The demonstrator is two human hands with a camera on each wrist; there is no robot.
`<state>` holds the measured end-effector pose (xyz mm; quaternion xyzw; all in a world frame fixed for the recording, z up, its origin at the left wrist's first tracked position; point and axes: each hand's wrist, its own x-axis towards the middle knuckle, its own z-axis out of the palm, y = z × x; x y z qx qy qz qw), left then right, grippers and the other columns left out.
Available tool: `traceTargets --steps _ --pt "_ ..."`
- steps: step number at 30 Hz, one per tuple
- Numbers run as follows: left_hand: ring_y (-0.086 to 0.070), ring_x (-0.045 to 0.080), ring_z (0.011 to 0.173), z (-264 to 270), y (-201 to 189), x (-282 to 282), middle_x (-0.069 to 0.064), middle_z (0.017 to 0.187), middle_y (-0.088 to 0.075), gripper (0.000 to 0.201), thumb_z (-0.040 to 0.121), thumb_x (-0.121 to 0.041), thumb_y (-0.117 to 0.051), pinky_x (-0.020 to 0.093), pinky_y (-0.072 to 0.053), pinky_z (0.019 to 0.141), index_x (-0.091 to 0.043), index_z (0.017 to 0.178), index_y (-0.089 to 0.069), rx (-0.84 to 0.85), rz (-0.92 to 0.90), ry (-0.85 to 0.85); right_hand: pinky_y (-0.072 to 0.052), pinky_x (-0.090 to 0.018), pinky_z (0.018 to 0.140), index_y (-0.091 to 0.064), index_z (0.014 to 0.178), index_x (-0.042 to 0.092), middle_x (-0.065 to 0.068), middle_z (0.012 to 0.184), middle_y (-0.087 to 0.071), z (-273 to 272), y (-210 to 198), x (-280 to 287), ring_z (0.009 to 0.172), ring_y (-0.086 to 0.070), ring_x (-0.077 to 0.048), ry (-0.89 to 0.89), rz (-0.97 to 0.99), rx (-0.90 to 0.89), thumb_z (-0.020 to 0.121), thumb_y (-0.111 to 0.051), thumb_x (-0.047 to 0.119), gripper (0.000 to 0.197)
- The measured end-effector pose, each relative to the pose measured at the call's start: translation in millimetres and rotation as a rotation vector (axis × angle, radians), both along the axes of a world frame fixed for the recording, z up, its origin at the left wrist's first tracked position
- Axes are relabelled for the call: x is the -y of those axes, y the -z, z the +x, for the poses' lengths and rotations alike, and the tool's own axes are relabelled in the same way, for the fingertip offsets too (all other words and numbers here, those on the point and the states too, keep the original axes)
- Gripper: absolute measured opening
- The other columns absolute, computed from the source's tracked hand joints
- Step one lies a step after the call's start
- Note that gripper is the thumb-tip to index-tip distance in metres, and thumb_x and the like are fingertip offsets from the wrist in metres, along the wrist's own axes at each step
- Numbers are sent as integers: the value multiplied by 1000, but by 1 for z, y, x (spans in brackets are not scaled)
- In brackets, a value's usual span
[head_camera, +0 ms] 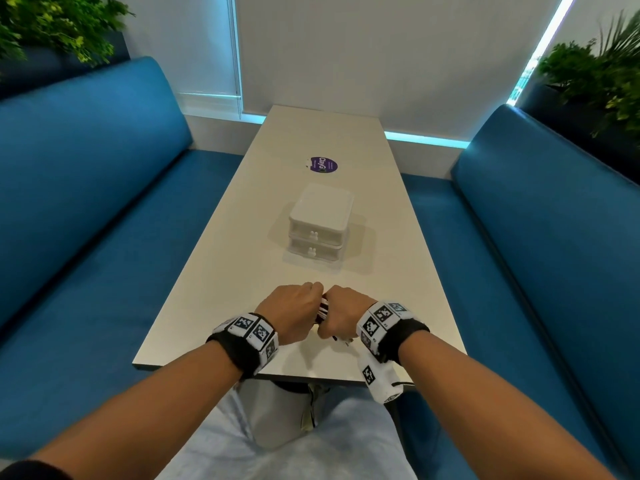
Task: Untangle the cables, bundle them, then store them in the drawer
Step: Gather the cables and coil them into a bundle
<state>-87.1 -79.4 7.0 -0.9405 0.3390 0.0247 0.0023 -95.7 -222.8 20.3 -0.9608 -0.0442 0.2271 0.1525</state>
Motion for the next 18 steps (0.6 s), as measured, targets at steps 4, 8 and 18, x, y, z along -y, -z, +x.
traceTargets --steps 4,8,18 --pt "-51 21 60 8 -11 9 4 75 -56 5 83 -16 -62 30 -41 58 -16 81 -56 -160 11 -127 -50 -30 60 -67 95 17 -4 80 -67 0 0 -2 70 -64 -25 -79 -153 209 73 -73 32 27" --pt "-52 14 54 20 -17 15 -1 67 -56 18 80 -16 -66 26 -42 54 -19 69 -51 -280 -14 -177 -44 -28 59 -69 94 20 -4 79 -67 2 -2 -1 67 -61 -25 -92 -177 291 73 -71 36 27" --pt "-61 16 64 26 -15 5 -2 75 -62 13 76 -14 -67 24 -43 53 -20 81 -57 -351 -108 -230 -41 -30 58 -58 95 23 1 71 -53 9 -3 0 65 -54 -24 -163 -216 408 82 -63 28 14"
